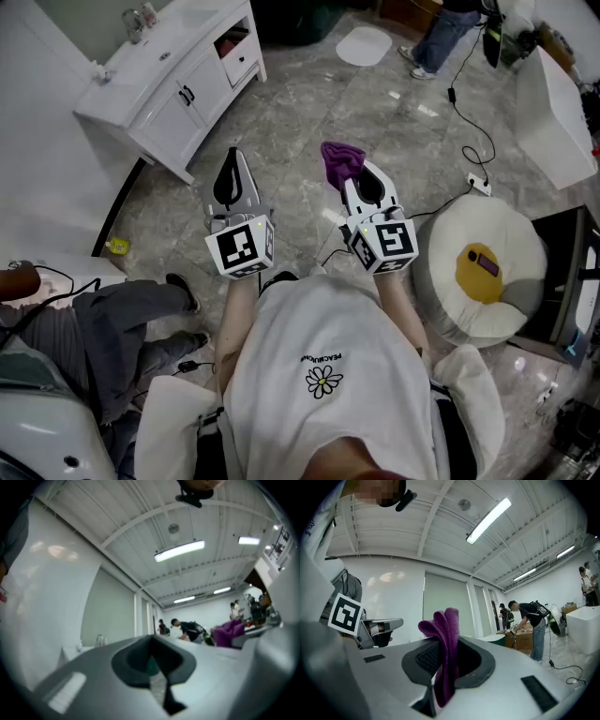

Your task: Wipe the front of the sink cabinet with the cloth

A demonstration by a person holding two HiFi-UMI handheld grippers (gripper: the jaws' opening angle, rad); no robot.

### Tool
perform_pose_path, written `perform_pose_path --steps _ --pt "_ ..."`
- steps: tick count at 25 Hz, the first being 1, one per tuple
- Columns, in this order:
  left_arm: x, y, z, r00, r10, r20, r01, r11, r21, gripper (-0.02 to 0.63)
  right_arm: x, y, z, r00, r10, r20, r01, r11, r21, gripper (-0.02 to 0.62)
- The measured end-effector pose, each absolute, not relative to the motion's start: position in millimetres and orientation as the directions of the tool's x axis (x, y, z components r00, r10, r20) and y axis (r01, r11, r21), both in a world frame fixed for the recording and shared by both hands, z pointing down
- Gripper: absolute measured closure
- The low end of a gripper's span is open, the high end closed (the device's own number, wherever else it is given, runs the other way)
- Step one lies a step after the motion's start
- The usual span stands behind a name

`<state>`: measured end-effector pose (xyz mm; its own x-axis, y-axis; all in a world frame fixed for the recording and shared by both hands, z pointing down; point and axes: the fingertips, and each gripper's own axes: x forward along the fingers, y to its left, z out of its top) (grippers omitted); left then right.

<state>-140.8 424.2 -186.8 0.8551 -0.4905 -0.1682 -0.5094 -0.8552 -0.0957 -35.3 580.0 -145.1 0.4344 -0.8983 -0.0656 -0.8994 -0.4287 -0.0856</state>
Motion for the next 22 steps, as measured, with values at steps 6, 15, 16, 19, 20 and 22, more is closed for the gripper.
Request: perform_pose_path --steps 6,15,16,19,20,22 --pt "-139 425 -183 0.854 -0.492 -0.172 -0.511 -0.855 -0.092 0.601 -35 582 -137 0.430 -0.901 -0.060 -0.901 -0.423 -0.094 0.540" --pt "-144 423 -171 0.847 -0.511 -0.148 -0.523 -0.850 -0.060 0.601 -42 587 -130 0.413 -0.909 -0.047 -0.907 -0.407 -0.104 0.540" --pt "-144 424 -170 0.848 -0.510 -0.146 -0.522 -0.851 -0.058 0.601 -41 588 -128 0.415 -0.909 -0.042 -0.906 -0.409 -0.110 0.540" --pt "-141 424 -167 0.850 -0.508 -0.138 -0.519 -0.853 -0.059 0.601 -41 588 -122 0.412 -0.911 -0.020 -0.905 -0.406 -0.123 0.540" --pt "-140 423 -167 0.851 -0.508 -0.135 -0.519 -0.853 -0.060 0.601 -41 588 -120 0.409 -0.912 -0.015 -0.906 -0.404 -0.128 0.538" --pt "-138 421 -166 0.851 -0.509 -0.130 -0.520 -0.852 -0.064 0.601 -41 589 -117 0.406 -0.914 -0.009 -0.905 -0.401 -0.141 0.537"
